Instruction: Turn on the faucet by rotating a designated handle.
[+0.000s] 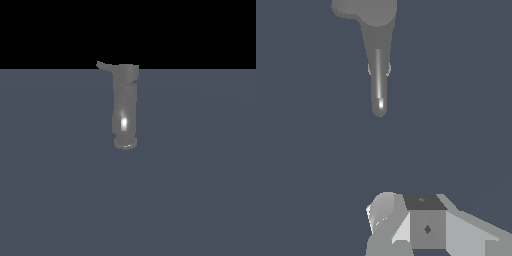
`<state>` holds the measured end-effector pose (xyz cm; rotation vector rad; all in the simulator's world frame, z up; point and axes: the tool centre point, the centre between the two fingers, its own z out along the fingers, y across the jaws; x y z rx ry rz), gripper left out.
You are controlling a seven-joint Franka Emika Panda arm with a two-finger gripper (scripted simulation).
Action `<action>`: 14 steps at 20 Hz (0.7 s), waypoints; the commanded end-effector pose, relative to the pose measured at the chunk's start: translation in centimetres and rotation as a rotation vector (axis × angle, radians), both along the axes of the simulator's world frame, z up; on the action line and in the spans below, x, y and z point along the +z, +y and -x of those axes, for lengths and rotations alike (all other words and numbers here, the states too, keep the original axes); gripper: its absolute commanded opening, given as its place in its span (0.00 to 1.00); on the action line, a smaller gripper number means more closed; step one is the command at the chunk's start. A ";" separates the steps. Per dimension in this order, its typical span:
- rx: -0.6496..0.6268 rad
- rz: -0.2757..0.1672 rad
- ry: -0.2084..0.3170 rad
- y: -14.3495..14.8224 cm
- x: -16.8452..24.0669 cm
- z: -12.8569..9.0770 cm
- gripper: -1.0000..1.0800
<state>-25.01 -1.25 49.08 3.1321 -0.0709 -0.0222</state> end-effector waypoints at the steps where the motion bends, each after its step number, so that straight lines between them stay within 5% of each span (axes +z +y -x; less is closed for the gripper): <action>1: 0.000 0.000 0.000 0.0 0.0 0.0 0.00; 14: -0.018 0.042 -0.039 -0.6 0.8 -0.7 0.00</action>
